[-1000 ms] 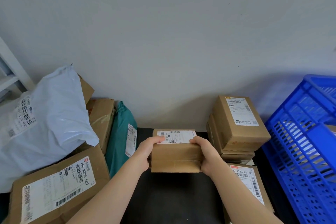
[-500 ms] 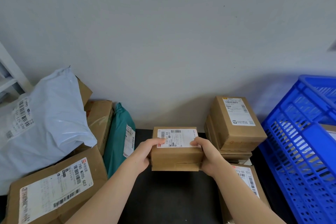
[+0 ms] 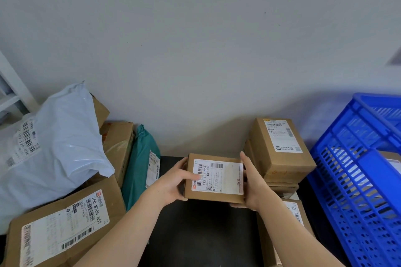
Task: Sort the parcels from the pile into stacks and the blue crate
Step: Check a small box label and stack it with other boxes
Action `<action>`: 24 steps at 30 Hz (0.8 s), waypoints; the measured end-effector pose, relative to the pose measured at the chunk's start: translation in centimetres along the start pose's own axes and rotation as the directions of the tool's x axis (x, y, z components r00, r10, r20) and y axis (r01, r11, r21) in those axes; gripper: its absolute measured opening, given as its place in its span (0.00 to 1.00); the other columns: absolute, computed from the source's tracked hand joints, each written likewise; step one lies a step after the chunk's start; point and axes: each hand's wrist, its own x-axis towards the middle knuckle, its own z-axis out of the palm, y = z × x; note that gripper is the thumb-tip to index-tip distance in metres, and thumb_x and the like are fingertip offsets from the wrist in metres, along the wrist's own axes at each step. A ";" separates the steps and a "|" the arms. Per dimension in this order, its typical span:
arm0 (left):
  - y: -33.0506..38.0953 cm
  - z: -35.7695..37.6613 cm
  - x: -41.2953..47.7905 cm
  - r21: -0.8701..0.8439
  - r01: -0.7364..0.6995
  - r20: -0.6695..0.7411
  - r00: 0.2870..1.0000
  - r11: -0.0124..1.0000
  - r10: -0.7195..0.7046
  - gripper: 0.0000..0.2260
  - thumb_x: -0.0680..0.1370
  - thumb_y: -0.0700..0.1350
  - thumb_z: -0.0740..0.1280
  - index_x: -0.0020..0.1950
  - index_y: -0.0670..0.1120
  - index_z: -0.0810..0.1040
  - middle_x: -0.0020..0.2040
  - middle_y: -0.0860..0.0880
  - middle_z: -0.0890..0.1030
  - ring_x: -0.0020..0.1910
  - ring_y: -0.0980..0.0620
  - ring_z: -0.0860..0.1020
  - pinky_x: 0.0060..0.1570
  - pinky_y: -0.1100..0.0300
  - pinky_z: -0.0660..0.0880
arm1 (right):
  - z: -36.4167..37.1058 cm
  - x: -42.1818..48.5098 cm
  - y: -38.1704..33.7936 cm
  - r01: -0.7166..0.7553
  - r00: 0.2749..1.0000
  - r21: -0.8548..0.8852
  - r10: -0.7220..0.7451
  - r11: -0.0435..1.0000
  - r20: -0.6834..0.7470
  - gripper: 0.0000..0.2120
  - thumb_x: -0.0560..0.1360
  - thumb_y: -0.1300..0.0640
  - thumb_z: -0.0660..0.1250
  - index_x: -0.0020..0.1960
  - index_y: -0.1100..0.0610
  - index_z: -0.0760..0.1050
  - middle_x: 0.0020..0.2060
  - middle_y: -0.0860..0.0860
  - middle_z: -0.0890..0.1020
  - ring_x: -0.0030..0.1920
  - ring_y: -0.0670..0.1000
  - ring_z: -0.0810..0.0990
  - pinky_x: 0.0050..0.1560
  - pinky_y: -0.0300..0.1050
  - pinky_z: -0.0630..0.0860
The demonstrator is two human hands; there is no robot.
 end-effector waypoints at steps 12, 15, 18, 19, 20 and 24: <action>0.7 0.7 0.0 -0.138 0.156 0.088 0.986 0.978 -0.145 0.36 0.65 0.71 0.65 0.66 0.53 0.70 0.66 0.43 0.75 0.66 0.38 0.71 0.62 0.30 0.63 | 0.8 0.8 0.6 0.262 0.958 -0.031 -0.264 0.965 -0.115 0.17 0.75 0.42 0.64 0.60 0.49 0.72 0.51 0.55 0.80 0.54 0.57 0.79 0.62 0.55 0.73; 1.0 0.5 -0.1 -0.131 0.220 0.083 0.974 0.967 -0.211 0.40 0.63 0.71 0.66 0.69 0.51 0.67 0.65 0.40 0.75 0.65 0.35 0.71 0.61 0.32 0.64 | 0.5 0.4 0.5 0.355 0.933 -0.140 -0.359 0.924 -0.003 0.19 0.77 0.48 0.63 0.67 0.47 0.68 0.55 0.53 0.77 0.56 0.56 0.76 0.63 0.56 0.72; 0.8 0.3 -0.2 -0.124 0.218 -0.009 0.975 0.968 -0.221 0.36 0.64 0.61 0.72 0.67 0.47 0.70 0.60 0.38 0.78 0.61 0.36 0.74 0.62 0.33 0.66 | 0.4 -0.2 0.2 0.346 0.937 -0.124 -0.335 0.930 0.098 0.19 0.78 0.50 0.62 0.69 0.47 0.65 0.56 0.54 0.76 0.55 0.56 0.76 0.57 0.52 0.74; 0.7 0.3 -0.1 -0.126 0.213 -0.023 0.976 0.969 -0.218 0.33 0.65 0.59 0.73 0.66 0.47 0.71 0.60 0.38 0.78 0.60 0.36 0.74 0.62 0.33 0.66 | 0.4 -0.4 0.1 0.326 0.943 -0.108 -0.315 0.939 0.103 0.19 0.78 0.50 0.62 0.68 0.47 0.65 0.55 0.55 0.76 0.54 0.56 0.76 0.53 0.51 0.75; 0.7 0.3 -0.1 -0.129 0.209 -0.030 0.976 0.969 -0.214 0.31 0.67 0.57 0.72 0.65 0.46 0.71 0.59 0.38 0.78 0.60 0.36 0.74 0.62 0.33 0.67 | 0.3 -0.4 0.1 0.296 0.952 -0.092 -0.287 0.951 0.104 0.18 0.78 0.50 0.63 0.67 0.47 0.66 0.55 0.55 0.76 0.54 0.56 0.77 0.51 0.51 0.75; 0.8 0.6 -0.1 -0.121 0.165 -0.072 0.982 0.979 -0.174 0.26 0.70 0.53 0.72 0.64 0.45 0.71 0.59 0.38 0.78 0.58 0.38 0.74 0.58 0.36 0.67 | 0.0 -0.4 0.1 0.139 0.985 -0.086 -0.128 0.987 0.117 0.19 0.74 0.45 0.67 0.63 0.49 0.70 0.56 0.59 0.79 0.55 0.59 0.79 0.53 0.55 0.77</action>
